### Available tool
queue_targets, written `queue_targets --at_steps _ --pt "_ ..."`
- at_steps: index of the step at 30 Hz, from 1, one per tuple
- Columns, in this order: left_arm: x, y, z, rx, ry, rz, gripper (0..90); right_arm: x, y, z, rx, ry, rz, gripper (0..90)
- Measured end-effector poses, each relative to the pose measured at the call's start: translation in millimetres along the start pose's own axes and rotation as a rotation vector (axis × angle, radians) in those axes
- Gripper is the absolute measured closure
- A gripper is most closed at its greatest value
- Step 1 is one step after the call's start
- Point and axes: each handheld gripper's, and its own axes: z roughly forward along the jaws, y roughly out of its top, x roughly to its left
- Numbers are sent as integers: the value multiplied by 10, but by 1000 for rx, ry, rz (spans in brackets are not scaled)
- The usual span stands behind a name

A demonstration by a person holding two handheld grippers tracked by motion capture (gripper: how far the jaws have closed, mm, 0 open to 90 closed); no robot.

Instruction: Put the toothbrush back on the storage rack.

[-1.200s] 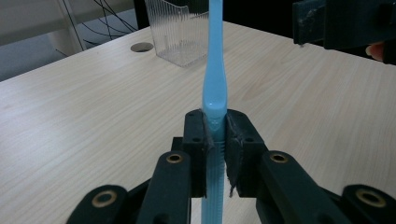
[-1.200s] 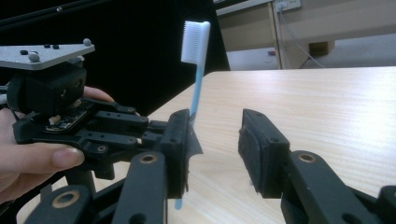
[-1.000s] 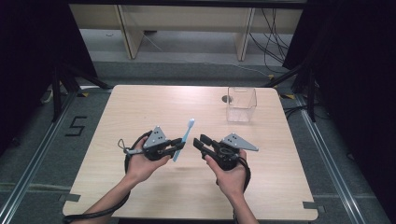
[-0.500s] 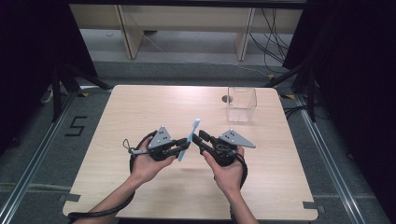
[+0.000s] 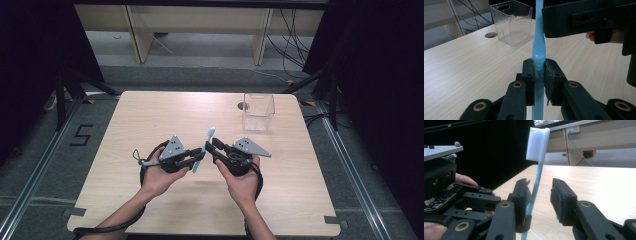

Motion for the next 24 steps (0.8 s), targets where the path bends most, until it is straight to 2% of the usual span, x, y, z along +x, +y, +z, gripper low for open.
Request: queue_targets --at_steps 2,6,11,14,18,19,20,24 --pt "-13 8 -5 8 5 2 785 -4 -4 12 -1 2 -13 674" --pt "-20 12 -4 8 3 3 784 4 -4 17 2 2 -6 692" --pt "-30 18 -1 3 1 4 785 3 3 19 -6 -13 -26 734" --pt "-39 22 3 -1 -3 7 784 14 1 26 -9 2 -7 755" --pt "-50 24 5 -2 -2 2 785 9 6 23 -3 -13 -30 790" --pt "-50 24 6 -3 -2 1 784 14 10 16 -7 -3 -31 803" --pt "-51 24 6 -2 -2 2 784 31 8 16 -2 -2 -9 812" --pt "-54 27 7 -2 -3 3 784 20 10 26 0 0 -32 830"
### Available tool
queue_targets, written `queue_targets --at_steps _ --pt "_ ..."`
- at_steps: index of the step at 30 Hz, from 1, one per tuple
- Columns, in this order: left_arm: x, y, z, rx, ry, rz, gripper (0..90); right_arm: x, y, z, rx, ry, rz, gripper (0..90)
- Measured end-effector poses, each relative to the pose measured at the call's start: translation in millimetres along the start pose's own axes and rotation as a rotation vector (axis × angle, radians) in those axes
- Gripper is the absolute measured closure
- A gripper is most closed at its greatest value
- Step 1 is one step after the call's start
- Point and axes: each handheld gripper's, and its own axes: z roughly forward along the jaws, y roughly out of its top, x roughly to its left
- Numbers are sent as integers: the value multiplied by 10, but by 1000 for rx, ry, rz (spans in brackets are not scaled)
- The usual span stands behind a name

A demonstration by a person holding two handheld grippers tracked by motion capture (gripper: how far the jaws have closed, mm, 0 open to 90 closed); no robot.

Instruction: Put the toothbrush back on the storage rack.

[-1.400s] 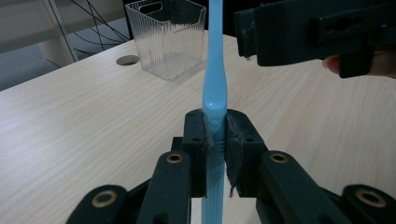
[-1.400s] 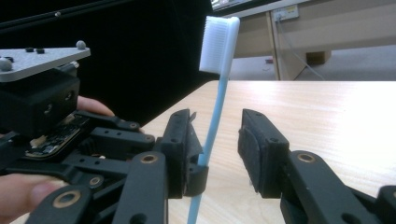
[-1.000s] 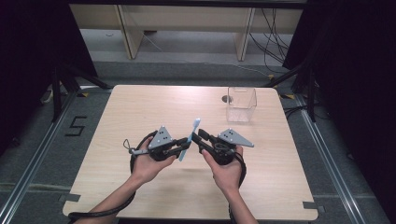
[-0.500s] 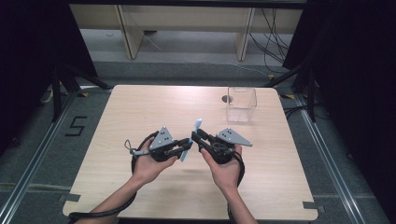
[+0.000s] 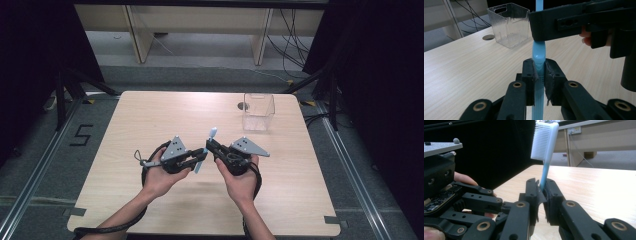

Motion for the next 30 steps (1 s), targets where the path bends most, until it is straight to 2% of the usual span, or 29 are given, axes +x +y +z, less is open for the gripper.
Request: queue_targets --at_steps 2,8,12,13,15,16,17,18,21,23,26,29,30 --pt "0 1 2 1 -1 0 784 -7 6 -6 -3 -1 -11 835" --pt "-5 7 8 1 1 -1 783 32 11 -13 -1 14 12 856" --pt "-6 12 14 -1 -1 0 776 44 27 -14 1 21 -9 861" --pt "-4 17 15 -1 -2 7 769 45 30 -22 3 9 -11 862" --pt "-5 15 13 4 3 14 733 39 37 -23 0 8 -19 862" --pt "-6 11 11 4 7 19 708 24 45 -30 -8 -5 -45 862" --pt "-6 9 5 4 12 30 684 30 49 -35 -5 2 -22 862" --pt "-9 7 -2 10 20 41 660 10 56 -37 -12 -13 -42 862" --pt "-14 7 -16 11 25 60 607 0 78 -67 -14 -22 -41 862" --pt "-6 0 -49 20 37 88 573 -18 92 -80 -16 -32 -50 862" --pt "19 -26 -91 32 54 94 531 -30 103 -99 -11 -38 -37 862" --pt "72 -68 -145 48 75 91 493 -70 118 -116 -17 -56 -68 861" --pt "86 -82 -158 47 80 89 479 -68 120 -121 -10 -52 -47 862"
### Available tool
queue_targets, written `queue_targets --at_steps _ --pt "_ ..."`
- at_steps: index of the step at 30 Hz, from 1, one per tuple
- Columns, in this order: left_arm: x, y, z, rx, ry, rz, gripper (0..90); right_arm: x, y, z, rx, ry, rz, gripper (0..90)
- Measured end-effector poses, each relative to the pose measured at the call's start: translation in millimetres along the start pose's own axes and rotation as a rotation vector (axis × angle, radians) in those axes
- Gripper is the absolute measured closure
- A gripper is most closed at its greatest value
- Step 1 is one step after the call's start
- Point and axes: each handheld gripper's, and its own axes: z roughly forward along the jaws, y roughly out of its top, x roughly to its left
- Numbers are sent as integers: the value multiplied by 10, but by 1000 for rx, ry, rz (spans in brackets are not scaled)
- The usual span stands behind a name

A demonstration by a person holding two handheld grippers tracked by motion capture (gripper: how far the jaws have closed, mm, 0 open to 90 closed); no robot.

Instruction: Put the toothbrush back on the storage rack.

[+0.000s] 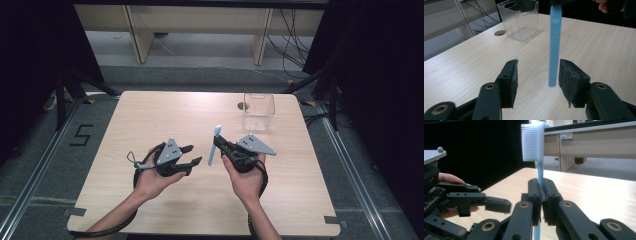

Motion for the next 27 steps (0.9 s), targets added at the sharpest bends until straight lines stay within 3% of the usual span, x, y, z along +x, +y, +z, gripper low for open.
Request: queue_targets --at_steps 5,8,19,27 --pt "64 -74 -73 11 22 -8 426 -47 16 -11 -6 -16 -20 861" --pt "85 -107 -99 14 28 -15 420 -52 22 -16 -3 -15 -9 861" --pt "198 -245 -230 1 71 -57 421 -146 67 -45 -10 -37 -45 861" --pt "254 -296 -274 -6 87 -74 421 -216 99 -122 -14 -57 -28 861"
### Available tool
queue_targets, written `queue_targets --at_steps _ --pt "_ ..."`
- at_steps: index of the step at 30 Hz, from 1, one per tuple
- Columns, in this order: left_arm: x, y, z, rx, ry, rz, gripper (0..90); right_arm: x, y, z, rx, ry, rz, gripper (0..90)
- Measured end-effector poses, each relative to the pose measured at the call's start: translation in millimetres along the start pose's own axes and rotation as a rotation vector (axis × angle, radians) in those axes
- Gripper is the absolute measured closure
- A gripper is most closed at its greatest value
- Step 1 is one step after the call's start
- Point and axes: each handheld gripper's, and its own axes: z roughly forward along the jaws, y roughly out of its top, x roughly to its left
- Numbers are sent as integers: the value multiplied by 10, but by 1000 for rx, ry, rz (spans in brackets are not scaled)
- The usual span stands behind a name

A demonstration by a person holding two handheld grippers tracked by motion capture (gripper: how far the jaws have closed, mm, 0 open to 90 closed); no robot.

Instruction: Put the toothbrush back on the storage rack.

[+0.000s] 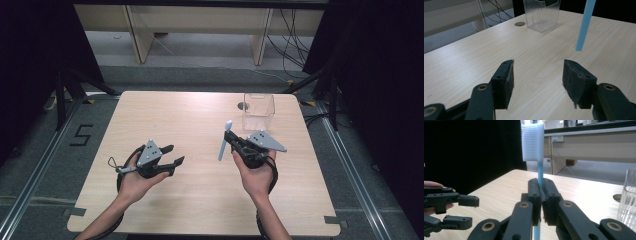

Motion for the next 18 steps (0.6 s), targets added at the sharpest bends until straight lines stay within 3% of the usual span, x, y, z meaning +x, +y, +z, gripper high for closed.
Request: queue_targets --at_steps 7,9,11,13,14,15,18 --pt "25 -43 -32 -2 12 -11 420 -21 32 -24 -12 -10 -7 861" --pt "39 -83 -55 -11 19 -25 419 -35 51 -43 -20 -32 -21 861" --pt "48 -119 -77 -14 24 -31 420 -32 57 -47 -18 -20 -7 861" --pt "54 -160 -107 -18 30 -41 420 -53 69 -55 -23 -44 -38 861" --pt "58 -183 -120 -24 32 -48 420 -47 72 -57 -20 -35 -15 861" --pt "61 -205 -134 -28 36 -54 419 -63 80 -62 -28 -49 -30 861" --pt "77 -273 -175 -43 51 -76 419 -86 98 -63 -27 -53 -10 861"
